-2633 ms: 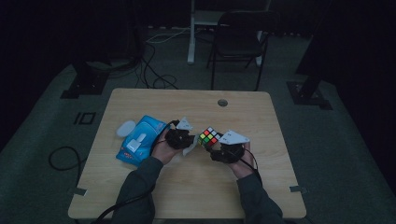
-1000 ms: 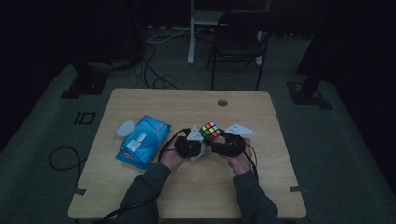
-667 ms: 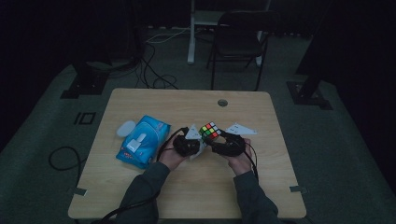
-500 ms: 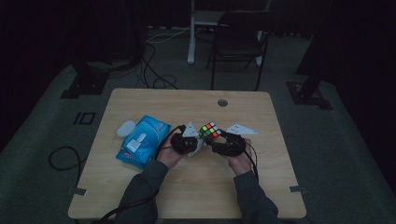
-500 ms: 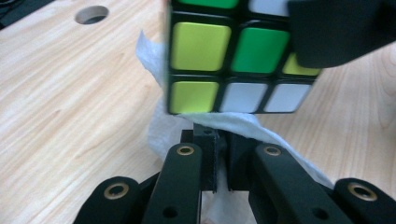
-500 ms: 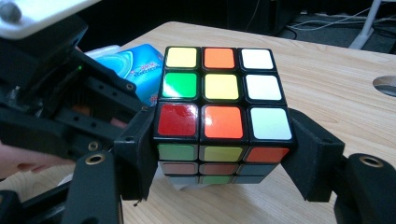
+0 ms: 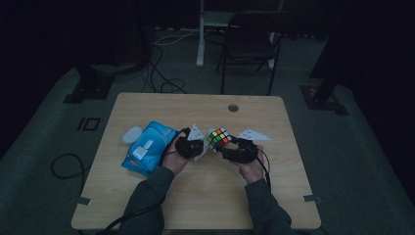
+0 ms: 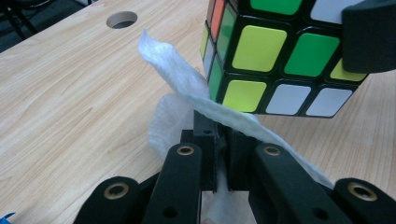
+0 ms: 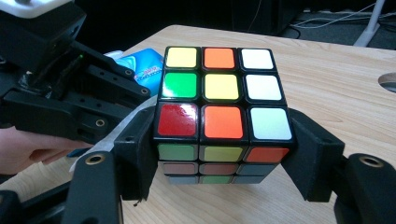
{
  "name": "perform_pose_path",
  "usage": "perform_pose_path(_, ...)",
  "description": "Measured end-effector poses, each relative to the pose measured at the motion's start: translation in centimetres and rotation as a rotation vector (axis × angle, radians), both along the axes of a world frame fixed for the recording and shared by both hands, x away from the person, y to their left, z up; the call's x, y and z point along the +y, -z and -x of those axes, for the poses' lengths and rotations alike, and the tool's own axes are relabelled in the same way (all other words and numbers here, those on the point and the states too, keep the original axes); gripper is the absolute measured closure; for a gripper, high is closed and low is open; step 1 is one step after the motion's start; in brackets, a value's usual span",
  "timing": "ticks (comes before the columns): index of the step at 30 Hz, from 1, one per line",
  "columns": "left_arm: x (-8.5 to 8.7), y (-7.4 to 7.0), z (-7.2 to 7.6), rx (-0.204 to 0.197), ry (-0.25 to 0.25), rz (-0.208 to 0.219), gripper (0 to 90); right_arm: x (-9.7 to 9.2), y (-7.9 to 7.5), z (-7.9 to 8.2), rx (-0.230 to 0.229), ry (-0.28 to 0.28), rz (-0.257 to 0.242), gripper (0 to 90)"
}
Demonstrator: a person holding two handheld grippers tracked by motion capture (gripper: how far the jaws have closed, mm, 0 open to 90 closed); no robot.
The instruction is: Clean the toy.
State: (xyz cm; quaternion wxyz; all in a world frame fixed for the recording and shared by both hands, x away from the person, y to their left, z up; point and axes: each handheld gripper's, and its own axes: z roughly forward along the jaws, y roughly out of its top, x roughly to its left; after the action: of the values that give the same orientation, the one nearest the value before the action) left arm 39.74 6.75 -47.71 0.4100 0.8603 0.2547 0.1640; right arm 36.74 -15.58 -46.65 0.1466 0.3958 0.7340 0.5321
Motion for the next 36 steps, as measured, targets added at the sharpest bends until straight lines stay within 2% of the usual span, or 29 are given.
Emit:
perform_pose_path(12,-1.4,0.7,0.7,0.002,0.052,-0.015,86.0,-0.1,0.2,-0.3,0.026,0.009,-0.021,34.4)
perform_pose_path(20,-2.8,1.1,1.8,0.003,0.124,-0.04,85.6,-0.1,0.2,-0.5,0.031,0.018,-0.029,34.4)
perform_pose_path(29,-3.2,1.1,2.5,0.007,0.138,-0.051,85.9,-0.2,0.2,-0.5,0.032,0.039,-0.017,34.4)
perform_pose_path(36,-3.1,1.1,3.1,0.003,0.105,-0.003,85.9,-0.2,0.3,-0.6,0.037,0.064,-0.01,34.4)
